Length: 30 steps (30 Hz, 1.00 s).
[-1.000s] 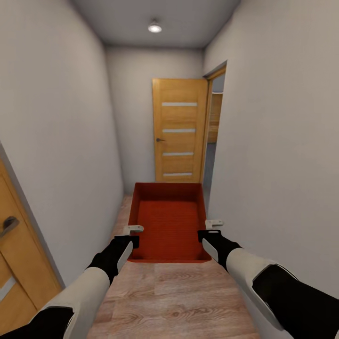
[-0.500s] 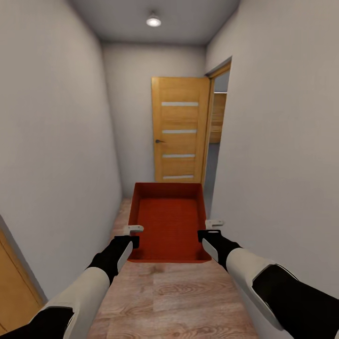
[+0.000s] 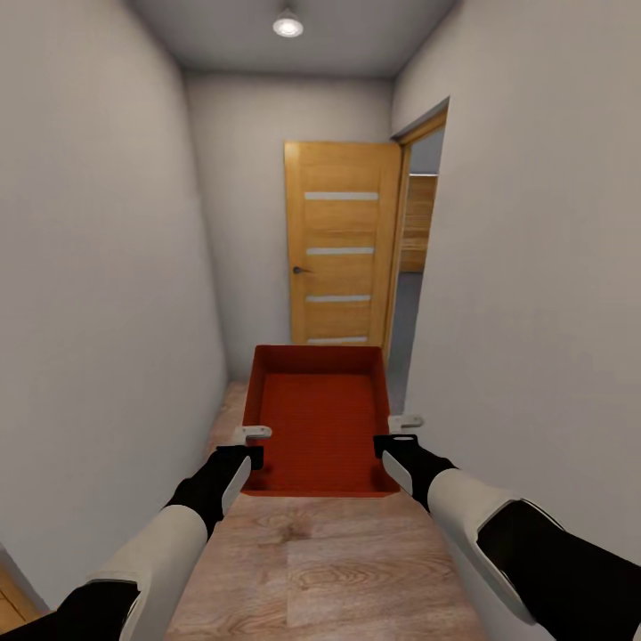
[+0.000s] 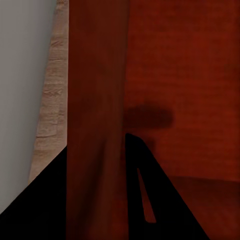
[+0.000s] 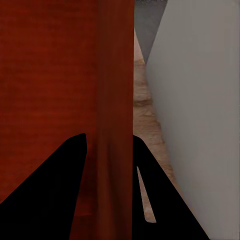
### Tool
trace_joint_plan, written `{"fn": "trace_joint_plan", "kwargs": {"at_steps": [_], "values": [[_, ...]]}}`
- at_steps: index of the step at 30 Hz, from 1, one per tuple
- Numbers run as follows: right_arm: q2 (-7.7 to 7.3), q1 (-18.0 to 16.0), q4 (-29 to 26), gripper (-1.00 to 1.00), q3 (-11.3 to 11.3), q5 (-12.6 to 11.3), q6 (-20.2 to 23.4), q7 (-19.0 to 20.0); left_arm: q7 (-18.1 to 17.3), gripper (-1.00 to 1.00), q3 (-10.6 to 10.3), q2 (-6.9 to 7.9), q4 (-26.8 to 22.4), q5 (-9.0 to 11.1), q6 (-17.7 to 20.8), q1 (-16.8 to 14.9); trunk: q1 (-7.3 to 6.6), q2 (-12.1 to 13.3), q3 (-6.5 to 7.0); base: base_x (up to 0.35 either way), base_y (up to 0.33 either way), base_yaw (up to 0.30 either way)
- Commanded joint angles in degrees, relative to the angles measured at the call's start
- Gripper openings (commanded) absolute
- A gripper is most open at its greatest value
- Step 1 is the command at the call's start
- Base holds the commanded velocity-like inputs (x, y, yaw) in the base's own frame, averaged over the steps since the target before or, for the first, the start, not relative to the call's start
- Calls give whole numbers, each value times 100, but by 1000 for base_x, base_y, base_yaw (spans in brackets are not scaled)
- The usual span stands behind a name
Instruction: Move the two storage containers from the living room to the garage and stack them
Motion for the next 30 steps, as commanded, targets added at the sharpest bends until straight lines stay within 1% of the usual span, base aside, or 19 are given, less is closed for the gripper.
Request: {"fn": "trace_joint_plan", "kwargs": {"at_steps": [1,30], "values": [[-4,1,-19,-100,428,121,-471,-539,26,-100,8,-5,8,176,10,-2,5,-4,-2,322,0,0],[-12,1,-15,-100,428,113,-471,-539,26,-100,3,-5,8,176,10,-2,5,-4,-2,322,0,0]]}}
